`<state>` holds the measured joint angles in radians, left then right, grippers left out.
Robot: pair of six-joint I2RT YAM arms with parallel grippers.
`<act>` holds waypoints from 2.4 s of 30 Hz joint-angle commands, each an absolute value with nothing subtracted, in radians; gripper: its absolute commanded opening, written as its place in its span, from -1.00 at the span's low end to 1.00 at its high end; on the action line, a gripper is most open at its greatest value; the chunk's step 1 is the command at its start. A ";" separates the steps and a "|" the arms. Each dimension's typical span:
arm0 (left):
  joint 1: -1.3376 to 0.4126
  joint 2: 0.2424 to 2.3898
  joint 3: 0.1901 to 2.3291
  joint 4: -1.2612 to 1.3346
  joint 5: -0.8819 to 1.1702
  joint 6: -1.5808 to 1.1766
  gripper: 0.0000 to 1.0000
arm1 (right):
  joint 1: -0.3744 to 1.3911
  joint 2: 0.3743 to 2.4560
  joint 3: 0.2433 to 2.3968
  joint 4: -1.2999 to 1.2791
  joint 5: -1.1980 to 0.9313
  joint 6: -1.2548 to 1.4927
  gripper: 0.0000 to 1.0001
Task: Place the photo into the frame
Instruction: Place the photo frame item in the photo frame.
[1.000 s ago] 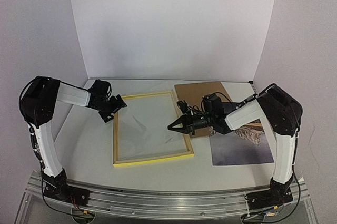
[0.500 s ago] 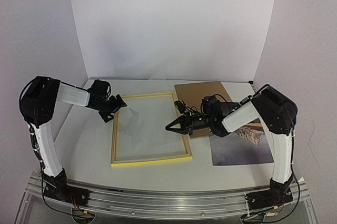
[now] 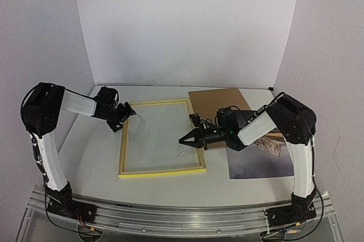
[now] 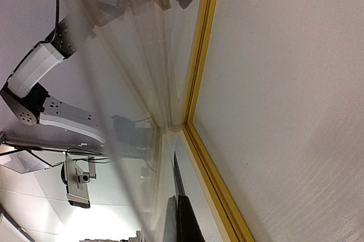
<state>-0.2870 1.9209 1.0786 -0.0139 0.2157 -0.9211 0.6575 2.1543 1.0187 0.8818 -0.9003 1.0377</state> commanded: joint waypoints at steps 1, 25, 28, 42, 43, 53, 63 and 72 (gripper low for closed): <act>-0.315 1.963 1.036 -0.112 0.324 -0.959 0.84 | 0.669 2.185 1.013 0.927 -0.829 1.137 -1.00; -0.316 1.968 1.052 -0.152 0.295 -0.950 0.73 | 0.666 2.104 0.978 0.774 -0.744 1.110 -0.65; -0.315 1.971 1.056 -0.153 0.293 -0.948 0.70 | 0.666 2.081 0.977 0.695 -0.723 1.082 -0.52; -0.314 1.972 1.056 -0.175 0.263 -0.929 0.66 | 0.667 1.928 1.060 0.177 -0.531 0.900 0.11; -0.315 1.972 1.056 -0.175 0.263 -0.928 0.66 | 0.667 1.913 1.072 0.111 -0.494 0.880 0.16; -0.315 1.972 1.066 -0.189 0.254 -0.906 0.66 | 0.667 1.769 1.153 -0.256 -0.262 0.746 0.58; -0.315 1.998 1.114 -0.263 0.216 -0.833 0.64 | 0.667 1.934 1.338 -0.408 -0.053 0.678 0.52; -0.316 2.034 1.142 -0.293 0.208 -0.782 0.52 | 0.667 2.147 1.565 -0.473 0.060 0.562 0.26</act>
<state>-0.3084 1.9542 1.1589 -0.1592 0.2320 -0.8169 0.6624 2.0904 1.4880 -0.4091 -0.0315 0.6372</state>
